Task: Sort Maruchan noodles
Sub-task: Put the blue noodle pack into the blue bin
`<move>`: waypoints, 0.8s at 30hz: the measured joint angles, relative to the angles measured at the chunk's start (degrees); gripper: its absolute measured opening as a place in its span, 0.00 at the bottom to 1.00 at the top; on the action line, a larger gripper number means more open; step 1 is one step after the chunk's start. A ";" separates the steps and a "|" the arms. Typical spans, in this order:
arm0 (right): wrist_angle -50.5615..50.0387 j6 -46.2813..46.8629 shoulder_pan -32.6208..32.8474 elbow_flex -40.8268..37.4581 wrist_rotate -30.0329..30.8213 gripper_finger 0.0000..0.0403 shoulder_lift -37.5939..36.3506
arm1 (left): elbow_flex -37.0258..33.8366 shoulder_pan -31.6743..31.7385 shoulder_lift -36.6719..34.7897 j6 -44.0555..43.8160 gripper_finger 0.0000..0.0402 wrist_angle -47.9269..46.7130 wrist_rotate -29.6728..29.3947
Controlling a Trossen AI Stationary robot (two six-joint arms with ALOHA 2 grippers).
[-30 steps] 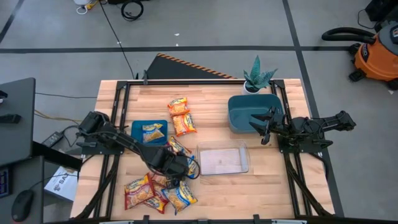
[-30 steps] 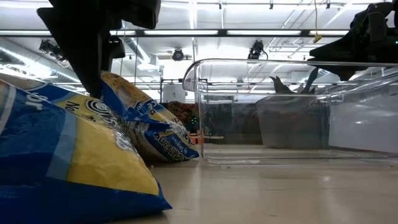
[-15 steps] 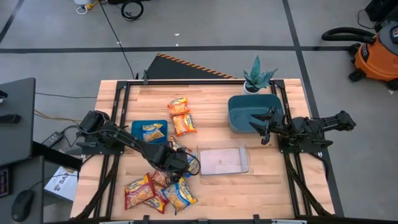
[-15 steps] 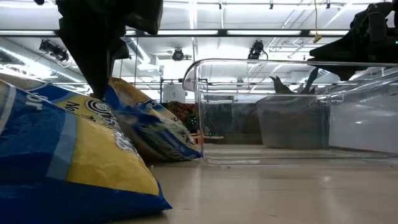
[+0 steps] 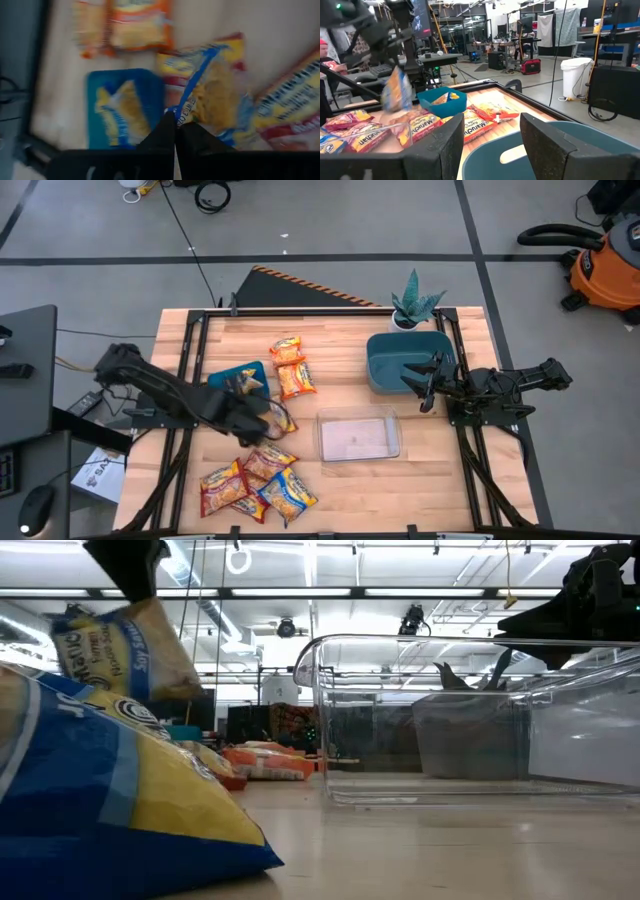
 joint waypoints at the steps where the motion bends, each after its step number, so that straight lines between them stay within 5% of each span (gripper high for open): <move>1: 0.00 0.01 -0.02 0.02 0.02 0.49 0.00 | 0.00 0.00 -1.35 -0.87 0.01 -1.37 -1.30; 8: -0.02 0.01 -0.02 0.00 0.02 0.49 0.00 | -0.08 0.04 -7.56 -9.16 0.01 -13.29 -8.72; 24: -0.01 0.00 0.00 0.02 0.00 0.49 0.00 | -19.94 9.59 -21.57 -12.76 0.01 -7.16 -14.44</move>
